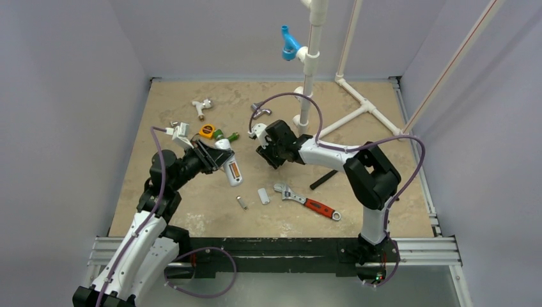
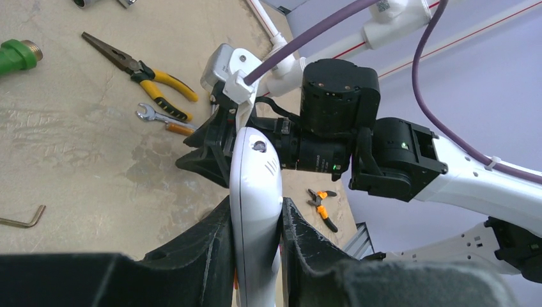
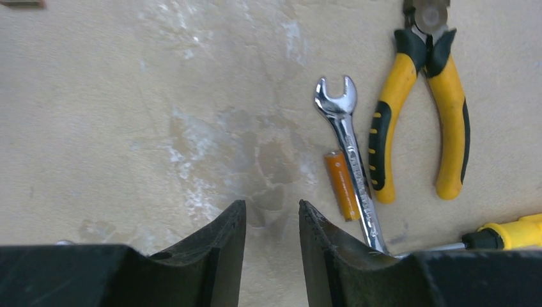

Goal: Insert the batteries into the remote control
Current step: Pick up the battery from the center of the board.

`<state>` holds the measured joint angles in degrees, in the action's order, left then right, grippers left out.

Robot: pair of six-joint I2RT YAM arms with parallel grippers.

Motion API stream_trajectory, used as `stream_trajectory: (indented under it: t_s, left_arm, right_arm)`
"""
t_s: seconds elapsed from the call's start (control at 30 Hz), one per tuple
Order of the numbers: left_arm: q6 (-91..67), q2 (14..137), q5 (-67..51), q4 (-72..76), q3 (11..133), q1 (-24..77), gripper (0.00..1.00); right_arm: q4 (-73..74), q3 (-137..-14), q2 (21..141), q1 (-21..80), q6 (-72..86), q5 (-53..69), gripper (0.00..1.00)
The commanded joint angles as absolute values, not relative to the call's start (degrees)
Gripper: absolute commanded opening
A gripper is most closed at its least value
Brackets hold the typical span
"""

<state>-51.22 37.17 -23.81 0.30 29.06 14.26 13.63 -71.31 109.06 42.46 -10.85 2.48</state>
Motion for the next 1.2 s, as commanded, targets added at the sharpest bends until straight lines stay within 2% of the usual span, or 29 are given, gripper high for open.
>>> stream_trajectory:
  t_s: [0.0,0.43,0.97,1.17]
  left_arm:
    - [-50.5,36.8,-24.7,3.5,31.3,13.8,0.0]
    - [-50.5,37.1,-25.0,3.2,31.9,13.8,0.0]
    - [-50.6,37.4,-25.2,3.2,32.2,13.7,0.0]
    - [-50.4,37.4,-25.2,3.2,32.0,13.8,0.0]
  right_arm:
    - [10.6,-71.5,107.0,44.8,-13.6,-1.8,0.35]
    - [18.4,-81.9,112.6,44.7,-20.3,-9.5,0.45]
    - [23.6,-82.5,116.4,42.7,-17.0,-5.1,0.44]
    - [24.8,-82.1,117.3,42.4,-15.5,-4.4,0.4]
